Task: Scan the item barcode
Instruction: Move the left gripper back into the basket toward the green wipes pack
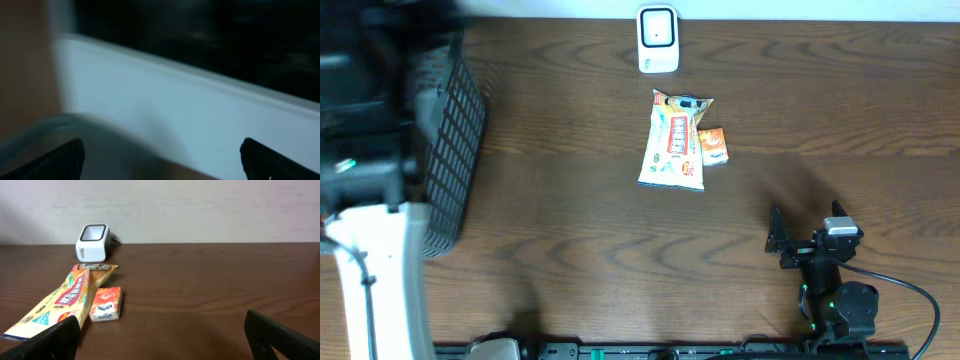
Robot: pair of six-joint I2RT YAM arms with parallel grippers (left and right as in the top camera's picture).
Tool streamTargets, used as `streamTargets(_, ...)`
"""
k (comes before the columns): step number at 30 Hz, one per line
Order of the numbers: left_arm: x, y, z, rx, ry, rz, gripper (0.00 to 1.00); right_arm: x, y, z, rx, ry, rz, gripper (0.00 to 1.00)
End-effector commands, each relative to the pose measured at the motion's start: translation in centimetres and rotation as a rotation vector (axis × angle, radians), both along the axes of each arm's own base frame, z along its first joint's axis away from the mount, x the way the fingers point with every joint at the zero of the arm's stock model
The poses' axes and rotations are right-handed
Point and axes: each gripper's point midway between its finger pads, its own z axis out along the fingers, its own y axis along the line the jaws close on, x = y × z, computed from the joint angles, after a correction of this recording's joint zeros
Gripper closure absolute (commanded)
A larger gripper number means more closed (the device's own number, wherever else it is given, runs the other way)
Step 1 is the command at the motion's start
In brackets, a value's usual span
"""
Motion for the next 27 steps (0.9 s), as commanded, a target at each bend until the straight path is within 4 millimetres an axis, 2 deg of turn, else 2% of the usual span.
streamTargets(1,-3.0,9.4,-3.9,0.051,0.176,0.317,0.02,0.0,-0.3,-0.2,-0.002,0.005,-0.014,0.01)
streamTargets(5,-5.4,15.6,-10.2,-0.015,0.371,0.466,0.02,0.0,-0.3,-0.2,-0.002,0.005,-0.014,0.01)
streamTargets(8,-6.1,18.6,-14.1,-0.119,0.427,0.55,0.02,0.0,-0.3,-0.2,-0.002,0.005,-0.014,0.01)
streamTargets(10,-6.2,19.7,-16.5,-0.176,0.462,0.584,0.02,0.0,-0.3,-0.2,-0.002,0.005,-0.014,0.01)
streamTargets(14,-5.3,20.5,-20.8,-0.238,0.541,0.601,0.02,0.0,-0.3,-0.2,-0.002,0.005,-0.014,0.01)
streamTargets(27,-2.8,22.1,-30.7,-0.383,0.676,0.653,0.01,0.0,-0.3,-0.2,-0.002,0.005,-0.014,0.01)
